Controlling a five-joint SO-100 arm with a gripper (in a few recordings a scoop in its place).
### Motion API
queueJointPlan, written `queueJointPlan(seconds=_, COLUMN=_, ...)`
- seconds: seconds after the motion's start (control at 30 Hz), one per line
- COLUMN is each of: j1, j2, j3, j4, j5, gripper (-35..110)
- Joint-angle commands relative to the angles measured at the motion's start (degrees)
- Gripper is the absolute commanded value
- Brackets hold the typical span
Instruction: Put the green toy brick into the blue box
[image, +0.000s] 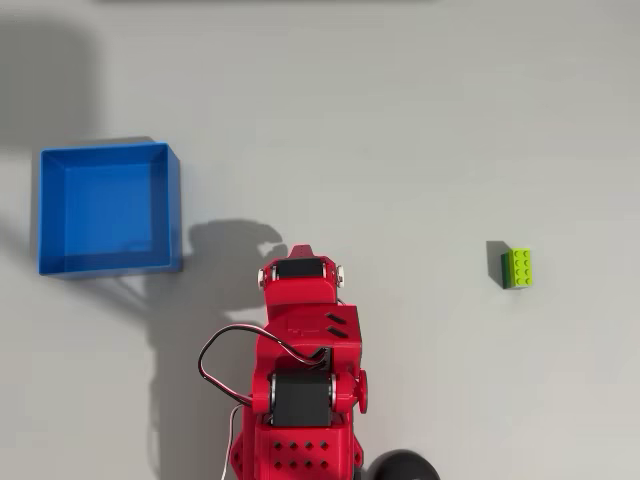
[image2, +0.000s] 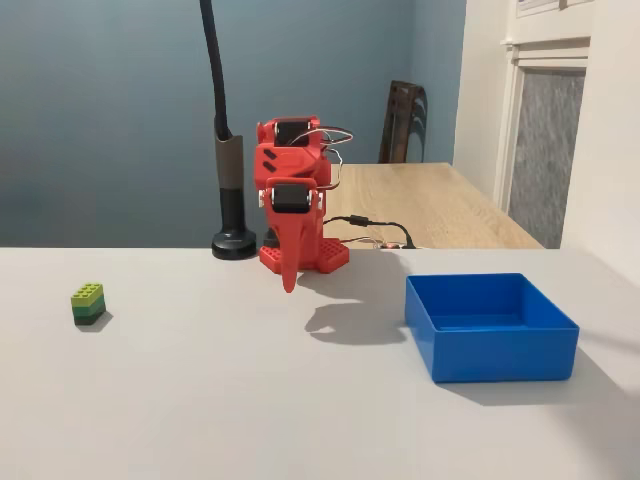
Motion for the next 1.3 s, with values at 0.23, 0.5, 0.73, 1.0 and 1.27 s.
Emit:
queueJointPlan(seconds=0.23, j1=-2.9, j2=0.7, j3=-0.44, j4=-0.62, j5=-4.57, gripper=0)
queueJointPlan(seconds=0.5, j1=-2.9, j2=0.7, j3=-0.44, j4=-0.62, j5=-4.57, gripper=0)
queueJointPlan(seconds=0.73, j1=-2.9, j2=0.7, j3=-0.44, j4=-0.62, j5=-4.57, gripper=0)
queueJointPlan(seconds=1.0, j1=-3.08, j2=0.0, j3=-1.14, j4=-1.41, j5=-3.34, gripper=0)
queueJointPlan(seconds=1.27, j1=-3.25, j2=-0.35, j3=-6.42, j4=-3.43, j5=-2.2, gripper=0)
